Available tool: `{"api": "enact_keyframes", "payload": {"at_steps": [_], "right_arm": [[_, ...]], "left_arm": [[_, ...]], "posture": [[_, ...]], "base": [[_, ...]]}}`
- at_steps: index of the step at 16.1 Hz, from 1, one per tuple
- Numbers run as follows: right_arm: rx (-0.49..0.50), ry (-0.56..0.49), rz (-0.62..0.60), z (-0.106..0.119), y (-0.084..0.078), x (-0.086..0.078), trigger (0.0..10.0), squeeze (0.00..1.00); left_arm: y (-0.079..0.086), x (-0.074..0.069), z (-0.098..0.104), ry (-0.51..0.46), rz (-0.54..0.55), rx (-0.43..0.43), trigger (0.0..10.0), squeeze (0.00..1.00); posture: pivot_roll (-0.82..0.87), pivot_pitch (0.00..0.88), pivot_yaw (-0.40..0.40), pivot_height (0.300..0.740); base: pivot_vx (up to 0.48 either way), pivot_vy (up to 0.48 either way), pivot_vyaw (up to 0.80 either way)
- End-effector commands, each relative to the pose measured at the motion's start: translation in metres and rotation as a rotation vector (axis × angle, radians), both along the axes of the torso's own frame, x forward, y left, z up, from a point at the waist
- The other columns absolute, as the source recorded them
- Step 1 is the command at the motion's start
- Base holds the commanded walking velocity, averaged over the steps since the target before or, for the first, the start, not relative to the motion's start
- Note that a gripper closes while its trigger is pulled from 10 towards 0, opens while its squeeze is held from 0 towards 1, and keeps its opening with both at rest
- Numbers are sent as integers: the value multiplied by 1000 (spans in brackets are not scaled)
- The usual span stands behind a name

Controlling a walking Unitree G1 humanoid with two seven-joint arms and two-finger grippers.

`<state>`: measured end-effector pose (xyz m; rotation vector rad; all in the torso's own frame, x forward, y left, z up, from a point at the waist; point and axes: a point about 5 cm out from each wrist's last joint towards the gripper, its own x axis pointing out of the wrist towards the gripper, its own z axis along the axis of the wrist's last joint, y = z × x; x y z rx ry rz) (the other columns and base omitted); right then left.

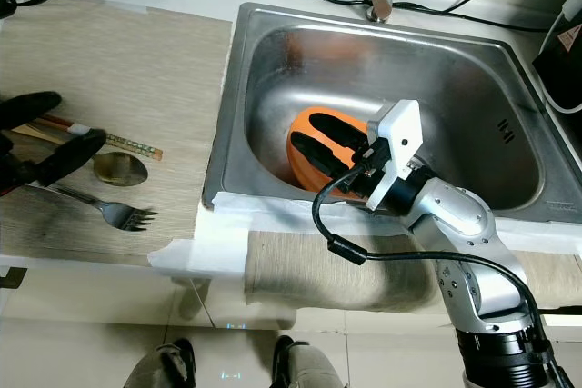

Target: Kitchen organization

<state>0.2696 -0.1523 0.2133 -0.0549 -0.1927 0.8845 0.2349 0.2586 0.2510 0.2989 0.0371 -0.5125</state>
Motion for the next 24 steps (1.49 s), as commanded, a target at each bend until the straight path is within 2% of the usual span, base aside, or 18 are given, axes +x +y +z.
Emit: {"api": "enact_keyframes", "payload": {"at_steps": [1, 2, 5, 7, 10, 12, 13, 15, 16, 17, 18, 19, 20, 21, 22, 24], "right_arm": [[-11, 4, -7, 0, -7, 0, 10000, 0], [-14, 6, -2, -1, -8, -1, 10000, 0], [-11, 9, 13, -1, -5, 1, 10000, 0], [0, -8, 20, 1, -3, 4, 10000, 0], [8, 1, 19, 0, -2, 6, 10000, 0], [-1, 8, 26, -1, -3, 7, 10000, 0], [23, 20, 37, 1, -4, 10, 10000, 0], [26, 21, 43, 1, -3, 11, 10000, 0], [18, 20, 53, 2, -3, 13, 10000, 0], [-1, 17, 76, 2, -2, 17, 10000, 0], [-8, 15, 81, 2, -1, 18, 10000, 0], [-33, 17, 103, -1, 1, 19, 10000, 0], [-44, 21, 117, -1, 3, 20, 10000, 0], [-45, 26, 139, 0, 5, 20, 10000, 0], [-54, 26, 161, 1, 6, 19, 10000, 0], [-75, 24, 201, 3, 6, 17, 10000, 0]], "left_arm": [[5, -4, 1, 25, -21, -11, 10000, 1000], [5, -9, 5, 26, -61, -33, 10000, 1000], [2, -12, 11, -1, -98, -16, 10000, 1000], [0, -11, 14, -53, -81, -31, 10000, 0], [-6, -7, 18, -72, -91, -81, 10000, 0], [3, -5, 16, -28, -106, -107, 10000, 0], [13, -1, 16, 19, -161, -149, 10000, 0], [19, 4, 12, 57, -147, -109, 10000, 0], [25, 10, 9, 88, -138, -42, 10000, 0], [32, 23, 9, 108, -147, -6, 10000, 0], [33, 26, 10, 112, -150, -15, 10000, 0], [31, 39, 8, 108, -169, 7, 10000, 0], [29, 46, 7, 110, -187, 14, 10000, 0], [28, 51, 9, 113, -210, 9, 10000, 863], [27, 53, 12, 122, -243, -6, 10000, 1000], [28, 56, 13, 149, -301, -11, 10000, 1000]], "posture": [[-123, 212, -101, 740], [-120, 217, -103, 740], [-108, 213, -109, 740], [-108, 203, -115, 740], [-108, 195, -120, 740], [-107, 192, -119, 740], [-105, 185, -117, 740], [-102, 181, -115, 740], [-104, 183, -113, 740], [-107, 171, -108, 740], [-110, 175, -107, 740], [-118, 183, -114, 740], [-120, 186, -120, 740], [-127, 189, -122, 740], [-134, 187, -123, 740], [-147, 187, -120, 740]], "base": [[0, 0, 0], [0, 0, 0], [0, 0, 0], [0, 0, 0], [0, 0, 0], [0, 0, 0], [0, 0, 0], [0, 0, 0], [0, 0, 0], [0, 0, 0], [0, 0, 0], [0, 0, 0], [0, 0, 0], [0, 0, 0], [0, 0, 0], [0, 0, 0]]}}
